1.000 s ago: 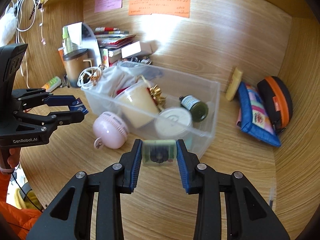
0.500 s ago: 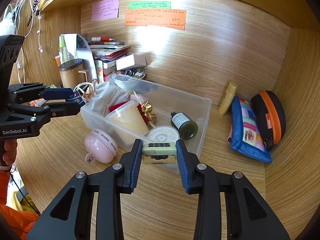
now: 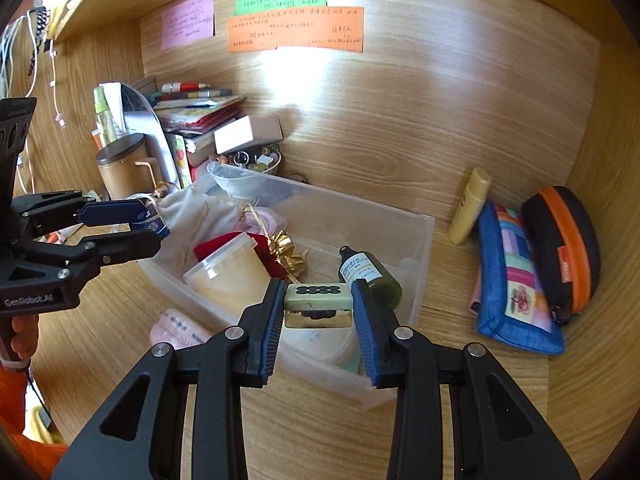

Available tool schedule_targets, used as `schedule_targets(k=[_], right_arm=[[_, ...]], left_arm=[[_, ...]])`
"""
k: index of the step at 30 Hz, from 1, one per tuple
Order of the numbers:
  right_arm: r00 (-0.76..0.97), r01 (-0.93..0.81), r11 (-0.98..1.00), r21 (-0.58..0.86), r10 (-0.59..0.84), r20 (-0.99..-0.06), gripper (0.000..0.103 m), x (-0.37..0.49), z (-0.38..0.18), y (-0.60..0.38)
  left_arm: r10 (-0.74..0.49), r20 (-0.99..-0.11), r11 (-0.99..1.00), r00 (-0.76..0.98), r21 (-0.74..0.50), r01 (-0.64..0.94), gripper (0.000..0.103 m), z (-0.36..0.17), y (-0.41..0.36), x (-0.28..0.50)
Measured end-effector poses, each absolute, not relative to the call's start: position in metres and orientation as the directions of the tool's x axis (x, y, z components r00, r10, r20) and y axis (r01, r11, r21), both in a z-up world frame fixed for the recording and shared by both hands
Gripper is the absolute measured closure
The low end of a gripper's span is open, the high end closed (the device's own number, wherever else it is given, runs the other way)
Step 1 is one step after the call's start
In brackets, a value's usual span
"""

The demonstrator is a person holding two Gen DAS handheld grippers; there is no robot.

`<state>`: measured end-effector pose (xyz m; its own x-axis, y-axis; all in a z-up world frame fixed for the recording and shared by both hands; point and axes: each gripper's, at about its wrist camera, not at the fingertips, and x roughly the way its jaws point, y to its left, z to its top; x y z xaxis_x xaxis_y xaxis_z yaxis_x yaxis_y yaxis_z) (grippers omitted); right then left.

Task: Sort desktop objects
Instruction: 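Lift the Max card and green card and carry both over the clear box, then lower both cards into the box and open both grippers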

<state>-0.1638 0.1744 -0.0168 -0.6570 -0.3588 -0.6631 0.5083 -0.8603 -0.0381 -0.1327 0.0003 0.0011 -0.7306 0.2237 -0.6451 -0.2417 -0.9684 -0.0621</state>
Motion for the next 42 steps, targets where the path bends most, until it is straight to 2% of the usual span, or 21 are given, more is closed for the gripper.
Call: schedule_targets(k=[24,36,38,40,42], right_arm=[[-0.589,0.537,-0.843,0.0,-0.376,-0.715,0.071,-0.2,-0.048,0.163],[-0.618,0.546,-0.836,-0.05,-0.362,-0.697,0.071,-0.194,-0.047,0.157],[-0.621,0.544,-0.838,-0.052,-0.36,-0.696,0.068,-0.193,-0.047,0.157],[-0.624,0.54,-0.84,-0.052,-0.359,-0.694,0.059,-0.193,-0.046,0.157],[-0.627,0.542,-0.839,-0.054,-0.361,-0.691,0.055,-0.191,-0.044,0.157]], left_arm=[[0.249,-0.677,-0.96,-0.693,-0.078,-0.269,0.056,-0.024,0.002,-0.172],[0.251,-0.674,-0.958,-0.695,-0.069,-0.279,0.05,-0.029,0.005,-0.175],[0.253,-0.673,-0.957,-0.695,-0.071,-0.28,0.049,-0.029,0.005,-0.175],[0.252,-0.674,-0.957,-0.694,-0.068,-0.281,0.049,-0.029,0.006,-0.175],[0.251,-0.675,-0.957,-0.694,-0.067,-0.281,0.049,-0.028,0.006,-0.174]])
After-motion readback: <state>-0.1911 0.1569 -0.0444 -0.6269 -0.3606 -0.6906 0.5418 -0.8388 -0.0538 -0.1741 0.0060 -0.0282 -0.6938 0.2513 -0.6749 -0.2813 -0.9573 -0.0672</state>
